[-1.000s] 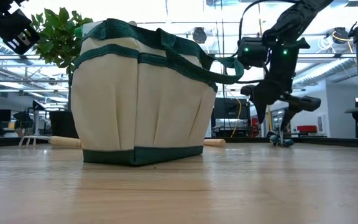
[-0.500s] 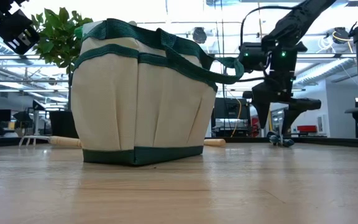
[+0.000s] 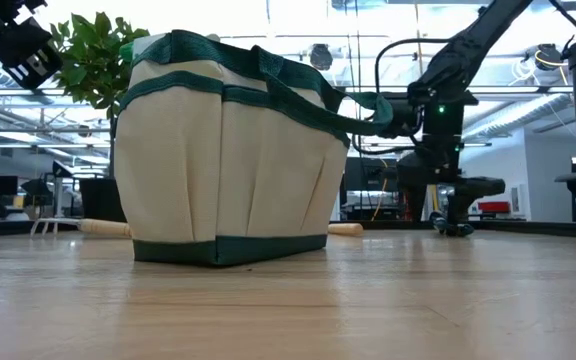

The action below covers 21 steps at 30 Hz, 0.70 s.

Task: Pick & Place Garden tools in Gardening bag
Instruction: Put the shear scissors into the gardening bag

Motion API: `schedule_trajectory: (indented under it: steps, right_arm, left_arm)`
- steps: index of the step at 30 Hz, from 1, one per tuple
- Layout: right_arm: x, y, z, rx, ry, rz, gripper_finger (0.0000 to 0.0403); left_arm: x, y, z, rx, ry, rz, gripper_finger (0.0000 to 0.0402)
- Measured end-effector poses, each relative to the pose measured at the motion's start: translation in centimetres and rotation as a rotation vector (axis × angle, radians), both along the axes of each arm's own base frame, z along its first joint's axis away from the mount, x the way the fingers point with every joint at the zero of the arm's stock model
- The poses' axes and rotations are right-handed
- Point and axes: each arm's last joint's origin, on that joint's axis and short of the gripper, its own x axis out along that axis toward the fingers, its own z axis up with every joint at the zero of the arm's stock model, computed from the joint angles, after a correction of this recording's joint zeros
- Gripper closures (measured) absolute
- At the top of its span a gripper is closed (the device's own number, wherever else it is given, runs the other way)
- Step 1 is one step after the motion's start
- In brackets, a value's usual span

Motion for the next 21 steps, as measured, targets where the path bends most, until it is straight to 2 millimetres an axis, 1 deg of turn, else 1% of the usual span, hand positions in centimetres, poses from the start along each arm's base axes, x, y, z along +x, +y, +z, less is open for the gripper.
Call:
schedule_trajectory:
  steps: [11, 16, 21]
  right_arm:
    - [0.07, 0.13, -0.16, 0.021, -0.009, 0.000, 0.0135]
    - [0.04, 0.15, -0.21, 0.026, -0.021, -0.052, 0.0136]
    - [-0.01, 0.18, -0.27, 0.034, -0.025, -0.085, 0.0152]
  left_arm:
    - [0.00, 0.00, -0.02, -0.002, 0.001, 0.000, 0.0213]
    - [0.00, 0.00, -0.02, -0.002, 0.002, 0.000, 0.0213]
    - [0.00, -0.01, -0.02, 0.002, 0.001, -0.002, 0.0213]
